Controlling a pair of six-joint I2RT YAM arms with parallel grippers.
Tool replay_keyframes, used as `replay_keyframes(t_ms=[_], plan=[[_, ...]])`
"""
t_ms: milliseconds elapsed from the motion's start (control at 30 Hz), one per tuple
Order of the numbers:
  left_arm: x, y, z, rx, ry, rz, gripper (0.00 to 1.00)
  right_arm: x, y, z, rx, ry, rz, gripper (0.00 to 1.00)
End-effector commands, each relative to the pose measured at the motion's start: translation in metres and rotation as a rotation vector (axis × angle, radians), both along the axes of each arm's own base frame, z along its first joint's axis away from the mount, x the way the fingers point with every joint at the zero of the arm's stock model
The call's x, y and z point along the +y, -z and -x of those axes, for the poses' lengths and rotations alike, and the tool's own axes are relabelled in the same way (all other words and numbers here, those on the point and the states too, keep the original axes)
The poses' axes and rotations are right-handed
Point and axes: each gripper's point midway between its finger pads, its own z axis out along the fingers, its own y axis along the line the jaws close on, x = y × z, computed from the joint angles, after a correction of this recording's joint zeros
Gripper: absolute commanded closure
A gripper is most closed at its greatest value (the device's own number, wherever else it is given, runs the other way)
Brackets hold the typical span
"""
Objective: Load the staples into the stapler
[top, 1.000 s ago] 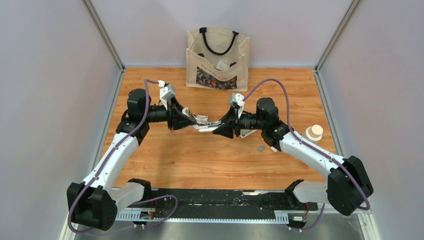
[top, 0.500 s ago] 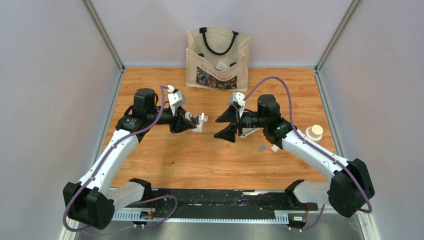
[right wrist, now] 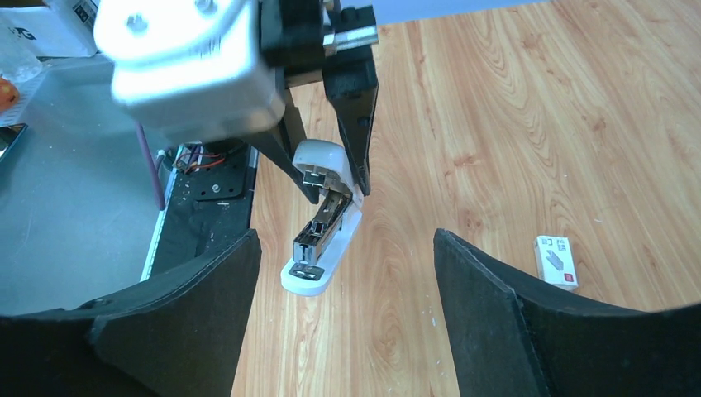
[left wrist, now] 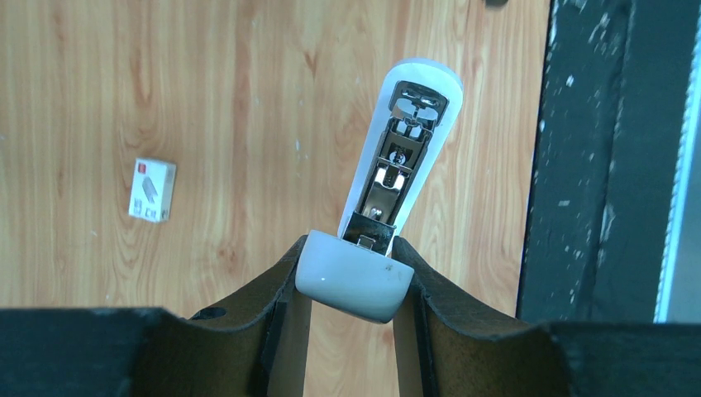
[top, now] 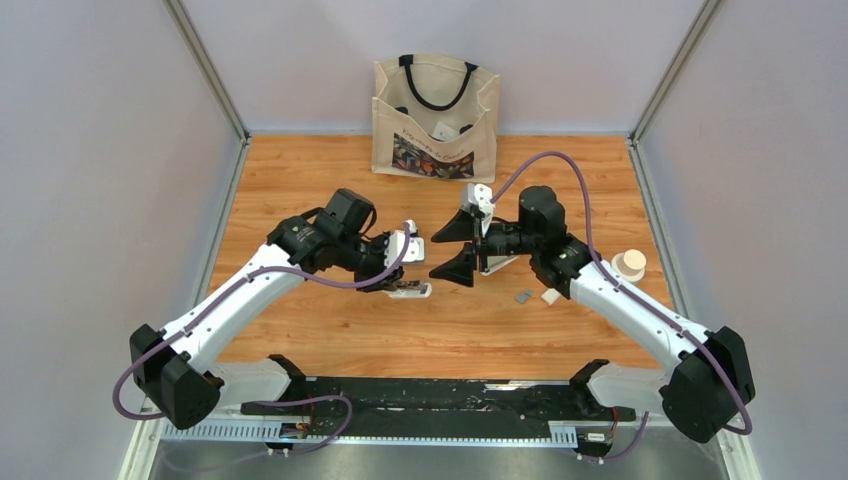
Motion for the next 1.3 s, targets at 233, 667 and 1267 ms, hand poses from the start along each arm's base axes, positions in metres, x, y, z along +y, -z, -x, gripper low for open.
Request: replay_keyframes(t_ms=[233, 667, 1267], plan=[[0.008, -0.001, -0.009, -0.099, 0.02, -0.151, 1.0, 0.028, 0.025, 0.015, 0.039, -0.092, 0.055, 0.21], [0.003, -0.005, -0.012, -0.074, -0.024, -0.131, 1.0, 0.05, 0.06, 0.001, 0.079, 0.002, 0.144, 0.26], [0.006, -0.019, -0.03, -0.092, -0.173, -0.08, 1.0, 0.059, 0.079, -0.004, 0.068, 0.06, 0.205, 0.6]])
